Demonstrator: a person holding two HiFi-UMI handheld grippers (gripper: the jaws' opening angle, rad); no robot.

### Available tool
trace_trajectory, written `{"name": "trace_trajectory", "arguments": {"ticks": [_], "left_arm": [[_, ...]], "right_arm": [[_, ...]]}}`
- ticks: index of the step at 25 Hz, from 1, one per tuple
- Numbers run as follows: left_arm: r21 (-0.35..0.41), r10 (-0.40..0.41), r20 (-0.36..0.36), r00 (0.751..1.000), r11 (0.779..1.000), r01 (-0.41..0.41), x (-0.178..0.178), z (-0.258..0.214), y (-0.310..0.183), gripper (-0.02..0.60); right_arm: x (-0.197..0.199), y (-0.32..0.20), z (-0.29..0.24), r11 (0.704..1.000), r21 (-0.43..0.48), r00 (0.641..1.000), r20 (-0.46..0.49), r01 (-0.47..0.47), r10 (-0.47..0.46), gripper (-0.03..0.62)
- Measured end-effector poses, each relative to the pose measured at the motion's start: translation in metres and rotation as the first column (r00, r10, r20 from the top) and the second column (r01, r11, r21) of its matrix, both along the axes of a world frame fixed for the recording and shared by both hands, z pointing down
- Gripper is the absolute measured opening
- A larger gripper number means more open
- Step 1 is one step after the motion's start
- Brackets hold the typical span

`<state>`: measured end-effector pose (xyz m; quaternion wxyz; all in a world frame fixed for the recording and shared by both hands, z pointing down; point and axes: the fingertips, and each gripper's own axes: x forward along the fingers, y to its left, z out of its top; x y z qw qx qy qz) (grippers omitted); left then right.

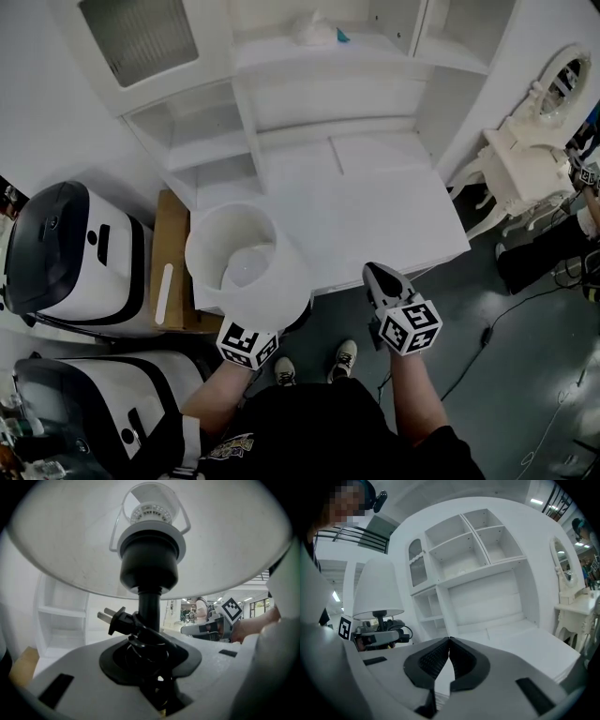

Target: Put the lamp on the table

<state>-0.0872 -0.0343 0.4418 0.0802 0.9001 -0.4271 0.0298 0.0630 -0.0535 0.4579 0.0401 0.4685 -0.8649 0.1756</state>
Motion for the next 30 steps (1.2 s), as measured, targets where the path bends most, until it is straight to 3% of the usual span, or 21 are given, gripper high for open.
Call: {"name": "trace_trajectory", "arguments": {"ticks": [15,30], "left_arm": [[-0.007,-0.082,0.009,0.997,0.997,0.082,0.057,0.011,-0.034,0.123],[0.004,-0.201,0.046,0.979,0.980,0.201,0.094,0.007,-0.048,0.123]], "right_arm": [[0.057,-0.040,0.009,0.997,-0.010,0.997,0.009,0.076,-0.076,0.026],[0.092,-0.069,0.005,0.981,-0.002,0.980,0.028,0.195,-0.195,0.025]]}}
